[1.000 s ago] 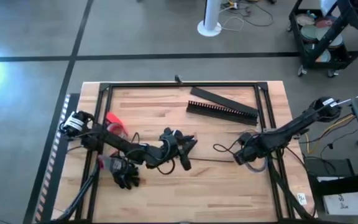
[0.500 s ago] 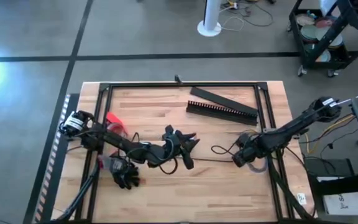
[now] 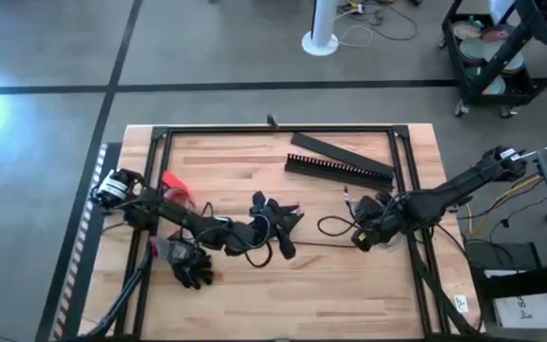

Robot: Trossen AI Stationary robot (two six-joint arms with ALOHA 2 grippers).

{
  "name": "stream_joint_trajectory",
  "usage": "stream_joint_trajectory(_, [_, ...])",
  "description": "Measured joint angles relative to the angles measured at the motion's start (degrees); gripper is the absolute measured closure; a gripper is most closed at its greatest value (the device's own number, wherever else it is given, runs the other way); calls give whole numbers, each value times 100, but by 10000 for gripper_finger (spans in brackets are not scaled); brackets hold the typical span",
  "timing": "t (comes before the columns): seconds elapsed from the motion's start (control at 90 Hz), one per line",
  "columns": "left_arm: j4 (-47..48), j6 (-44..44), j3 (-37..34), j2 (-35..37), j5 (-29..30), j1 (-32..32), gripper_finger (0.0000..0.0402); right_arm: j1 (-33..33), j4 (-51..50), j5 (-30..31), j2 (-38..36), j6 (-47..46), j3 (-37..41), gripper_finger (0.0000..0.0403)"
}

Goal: Ziptie cables
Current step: Wrap the black zip tie on the cables

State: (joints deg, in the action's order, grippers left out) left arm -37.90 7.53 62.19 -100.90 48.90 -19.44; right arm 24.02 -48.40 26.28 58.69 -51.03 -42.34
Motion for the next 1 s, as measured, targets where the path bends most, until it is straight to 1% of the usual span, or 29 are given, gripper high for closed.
stream_joint_trajectory(0.133, [-31, 16, -5, -29, -13, 47, 283, -6, 274, 253, -213, 788, -132, 402])
stream_joint_trajectory(0.233, [-572, -26, -9, -200, -131, 88, 276, -6, 664, 403, -381, 1550, -132, 402])
stream_joint_trajectory(0.4, [-2227, -97, -9, -717, -1103, 300, 257, -6, 1564, 1150, -537, 3200, -132, 402])
stream_joint_trajectory(0.5, [-2899, 115, -9, -943, -1453, 498, 242, -6, 2292, 1168, -569, 4274, -80, 402])
stream_joint_trajectory(0.589, [-3192, 314, -9, -999, -1771, 692, 226, -4, 2829, 1139, -570, 4981, -52, 403])
stream_joint_trajectory(0.656, [-3351, 457, -9, -999, -2213, 873, 214, -6, 3051, 1142, -571, 5337, -19, 403])
stream_joint_trajectory(0.744, [-3562, 548, -3, -997, -3039, 1079, 198, -6, 3352, 1135, -533, 5685, 70, 403])
stream_joint_trajectory(0.8, [-3612, 550, 55, -997, -3363, 1168, 190, -6, 3494, 1116, -528, 5824, 131, 403])
stream_joint_trajectory(0.889, [-3481, 539, 191, -992, -3496, 1268, 181, -6, 3832, 945, -512, 6021, 226, 403])
stream_joint_trajectory(1.0, [-2793, 481, 453, -992, -3503, 1360, 177, -4, 3993, 653, -494, 6214, 259, 403])
